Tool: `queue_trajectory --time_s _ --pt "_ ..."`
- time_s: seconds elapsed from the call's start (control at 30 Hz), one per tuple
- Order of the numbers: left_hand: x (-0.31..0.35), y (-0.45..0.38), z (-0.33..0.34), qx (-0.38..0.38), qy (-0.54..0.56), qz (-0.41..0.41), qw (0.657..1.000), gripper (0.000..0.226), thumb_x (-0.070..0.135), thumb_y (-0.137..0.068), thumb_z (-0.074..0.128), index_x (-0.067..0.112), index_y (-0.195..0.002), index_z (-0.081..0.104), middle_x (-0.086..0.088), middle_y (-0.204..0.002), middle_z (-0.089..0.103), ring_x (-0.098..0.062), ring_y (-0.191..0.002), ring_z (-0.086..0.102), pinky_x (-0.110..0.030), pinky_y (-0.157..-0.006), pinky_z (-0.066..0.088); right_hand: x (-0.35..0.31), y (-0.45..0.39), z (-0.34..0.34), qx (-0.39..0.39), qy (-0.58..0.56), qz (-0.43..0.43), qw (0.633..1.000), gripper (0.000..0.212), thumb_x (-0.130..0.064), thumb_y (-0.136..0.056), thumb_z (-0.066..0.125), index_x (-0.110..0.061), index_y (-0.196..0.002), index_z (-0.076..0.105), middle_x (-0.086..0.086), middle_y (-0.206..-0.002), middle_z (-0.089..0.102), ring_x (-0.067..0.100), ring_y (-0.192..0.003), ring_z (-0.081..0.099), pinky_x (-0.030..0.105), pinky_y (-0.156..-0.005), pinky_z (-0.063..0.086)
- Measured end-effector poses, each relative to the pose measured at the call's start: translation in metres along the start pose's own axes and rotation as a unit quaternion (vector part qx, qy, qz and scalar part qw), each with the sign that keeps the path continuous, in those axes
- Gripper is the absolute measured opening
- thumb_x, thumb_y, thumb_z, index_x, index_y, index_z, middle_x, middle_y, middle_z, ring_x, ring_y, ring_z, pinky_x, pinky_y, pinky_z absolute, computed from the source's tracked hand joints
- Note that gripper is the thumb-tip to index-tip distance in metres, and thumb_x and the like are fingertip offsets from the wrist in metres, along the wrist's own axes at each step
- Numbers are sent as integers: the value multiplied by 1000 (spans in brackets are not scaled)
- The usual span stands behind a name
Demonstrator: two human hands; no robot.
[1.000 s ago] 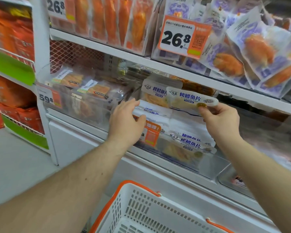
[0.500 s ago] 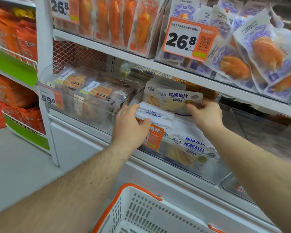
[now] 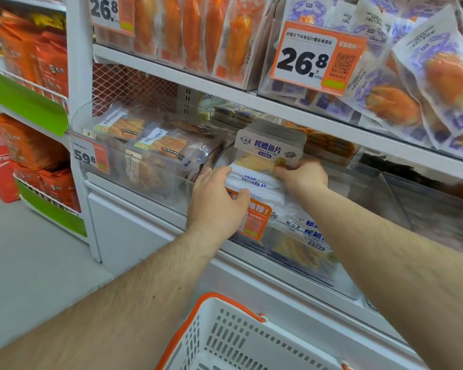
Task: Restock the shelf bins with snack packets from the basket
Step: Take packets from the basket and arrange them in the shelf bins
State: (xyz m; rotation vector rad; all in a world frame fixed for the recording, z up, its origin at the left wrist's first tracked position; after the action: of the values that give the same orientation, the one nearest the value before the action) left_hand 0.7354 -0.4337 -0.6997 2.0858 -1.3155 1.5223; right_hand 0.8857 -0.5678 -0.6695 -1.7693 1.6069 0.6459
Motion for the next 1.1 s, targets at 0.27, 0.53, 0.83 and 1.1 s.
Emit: queue_trajectory --time_s 0.27,0.53,0.83,1.1 --pt "0 -2 2 4 -2 6 1000 50 29 -92 61 18 -139 49 3 -139 50 -16 -139 31 -39 -116 30 -1 -3 1 -23 45 19 999 34 -50 -79 76 -23 -77 56 1 -93 67 27 -95 64 47 -93 52" --pt "18 9 0 58 -136 183 972 44 30 -85 63 25 -128 57 12 -134 54 -13 -127 36 -34 -103 22 -1 12 -23 -1 62 -2 998 31 -47 -78 77 -19 -78 63 -1 -79 65 22 -78 64 43 -83 57" --pt "9 72 58 -408 -227 209 859 24 25 -87 56 30 -107 68 12 -100 67 -10 -93 60 -29 -86 50 32 123 -53 180 -109 -304 929 9 -9 -79 65 -13 -73 70 -9 -71 59 8 -70 55 16 -67 44" --pt "-42 119 95 -575 -354 149 723 24 30 -92 56 27 -114 63 7 -113 65 -15 -99 61 -37 -91 52 181 192 16 25 -101 -63 993 18 -10 -84 64 -21 -69 64 -5 -64 59 13 -63 54 29 -63 47"
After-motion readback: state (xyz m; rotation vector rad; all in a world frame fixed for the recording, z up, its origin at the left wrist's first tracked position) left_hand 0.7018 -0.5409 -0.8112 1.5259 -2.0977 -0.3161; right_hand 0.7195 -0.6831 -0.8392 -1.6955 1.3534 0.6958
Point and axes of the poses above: each hand's wrist, its own y-axis away from the middle knuckle, its own z-axis out of the palm, x = y × z, the point moved 3 cm from there along -y, towards the middle knuckle
